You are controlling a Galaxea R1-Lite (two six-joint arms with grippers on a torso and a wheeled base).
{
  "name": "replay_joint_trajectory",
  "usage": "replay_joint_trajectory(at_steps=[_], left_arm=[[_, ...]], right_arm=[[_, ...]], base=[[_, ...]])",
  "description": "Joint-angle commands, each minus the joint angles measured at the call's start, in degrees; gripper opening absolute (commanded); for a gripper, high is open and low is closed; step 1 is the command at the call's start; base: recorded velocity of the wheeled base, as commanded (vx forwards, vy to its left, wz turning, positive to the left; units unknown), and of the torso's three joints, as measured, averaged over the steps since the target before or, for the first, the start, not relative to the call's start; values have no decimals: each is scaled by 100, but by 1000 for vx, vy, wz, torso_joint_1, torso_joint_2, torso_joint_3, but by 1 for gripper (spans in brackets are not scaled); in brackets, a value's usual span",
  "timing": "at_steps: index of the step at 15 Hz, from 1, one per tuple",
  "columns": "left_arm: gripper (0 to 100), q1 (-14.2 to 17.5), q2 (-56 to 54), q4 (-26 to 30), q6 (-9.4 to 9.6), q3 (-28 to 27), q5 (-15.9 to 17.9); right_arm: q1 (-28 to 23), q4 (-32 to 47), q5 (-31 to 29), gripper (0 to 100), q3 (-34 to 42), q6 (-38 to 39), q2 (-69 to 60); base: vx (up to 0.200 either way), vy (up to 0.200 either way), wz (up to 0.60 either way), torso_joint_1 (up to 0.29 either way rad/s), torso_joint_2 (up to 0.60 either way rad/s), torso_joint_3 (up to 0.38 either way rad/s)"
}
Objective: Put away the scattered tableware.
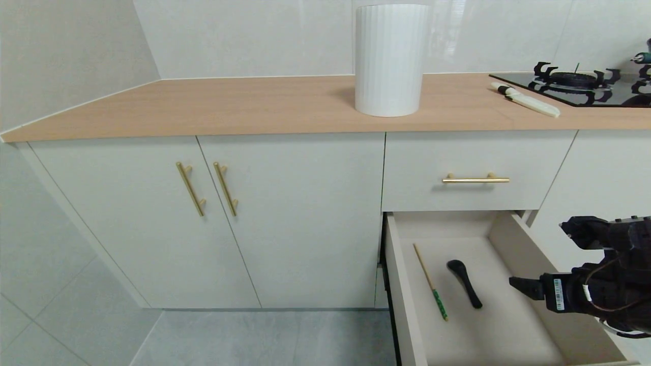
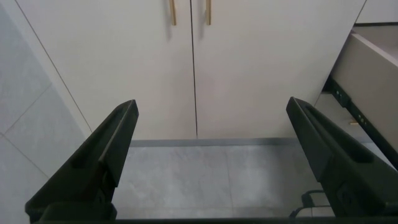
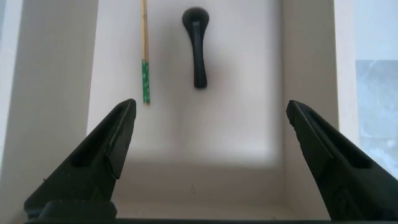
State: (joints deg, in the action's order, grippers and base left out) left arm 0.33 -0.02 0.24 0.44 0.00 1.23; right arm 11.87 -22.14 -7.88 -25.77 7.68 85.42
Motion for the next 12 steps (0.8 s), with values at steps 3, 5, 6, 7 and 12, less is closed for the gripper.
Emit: replay_joint_trajectory(at_steps=[3,5,6,7,12], left_arm=[[100,2,2,2,0,0,0],[100,2,2,2,0,0,0],[100,2,2,2,0,0,0],[100,2,2,2,-9,0,0],[100,2,2,2,0,0,0]], right_arm=[[193,113,-21,100,63,-3,-148],[298,403,-12,100,37,-3,-333],[316,526,-12,100,11,-3,-474],[342,693,-12,100,2,-12,-605],[474,3717,58,100,-1176,120,-1045]], base=[[-200,0,0,-1,4,7],[-100,0,0,1,-1,1],[0,0,0,0,0,0],[0,0,0,0,0,0],[0,0,0,0,0,0]])
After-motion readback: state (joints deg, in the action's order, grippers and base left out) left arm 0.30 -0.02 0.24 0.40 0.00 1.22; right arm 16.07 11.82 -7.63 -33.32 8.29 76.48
